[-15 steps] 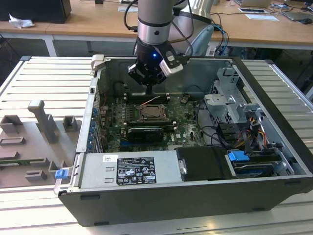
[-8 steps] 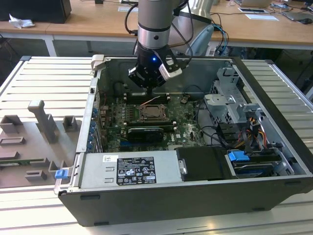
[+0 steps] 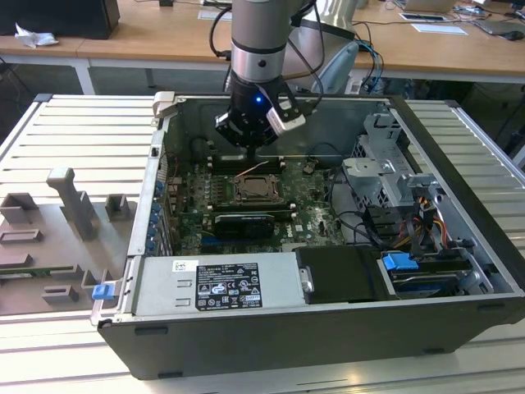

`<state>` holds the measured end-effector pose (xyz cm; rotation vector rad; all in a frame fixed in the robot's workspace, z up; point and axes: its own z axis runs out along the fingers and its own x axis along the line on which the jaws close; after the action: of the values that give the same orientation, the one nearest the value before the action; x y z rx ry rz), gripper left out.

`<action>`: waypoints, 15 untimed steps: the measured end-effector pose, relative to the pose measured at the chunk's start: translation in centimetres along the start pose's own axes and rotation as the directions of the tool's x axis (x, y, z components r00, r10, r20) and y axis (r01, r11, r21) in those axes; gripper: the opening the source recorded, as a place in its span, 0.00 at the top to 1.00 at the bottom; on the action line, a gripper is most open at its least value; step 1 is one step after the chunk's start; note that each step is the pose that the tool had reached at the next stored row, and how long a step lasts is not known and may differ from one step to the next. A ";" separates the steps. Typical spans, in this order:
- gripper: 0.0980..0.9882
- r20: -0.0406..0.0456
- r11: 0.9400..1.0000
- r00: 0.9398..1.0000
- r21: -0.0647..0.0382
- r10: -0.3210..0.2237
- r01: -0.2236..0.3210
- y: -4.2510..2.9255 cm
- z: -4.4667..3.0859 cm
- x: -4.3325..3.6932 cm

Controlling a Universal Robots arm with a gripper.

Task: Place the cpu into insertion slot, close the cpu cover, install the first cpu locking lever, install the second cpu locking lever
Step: 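Install the first cpu locking lever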

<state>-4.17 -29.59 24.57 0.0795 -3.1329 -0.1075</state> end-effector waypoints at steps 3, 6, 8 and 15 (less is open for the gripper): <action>0.99 0.002 0.999 1.000 -0.034 0.002 -0.002 -0.01 0.05 -0.28; 0.99 0.003 0.999 1.000 -0.051 0.007 -0.007 -0.04 0.32 -0.53; 0.99 0.004 0.999 1.000 -0.051 0.007 -0.007 -0.05 0.80 -0.60; 0.99 0.005 0.999 1.000 -0.051 0.007 -0.007 0.01 1.53 -0.82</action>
<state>-3.36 -29.43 23.04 0.0686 -3.1329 -0.1874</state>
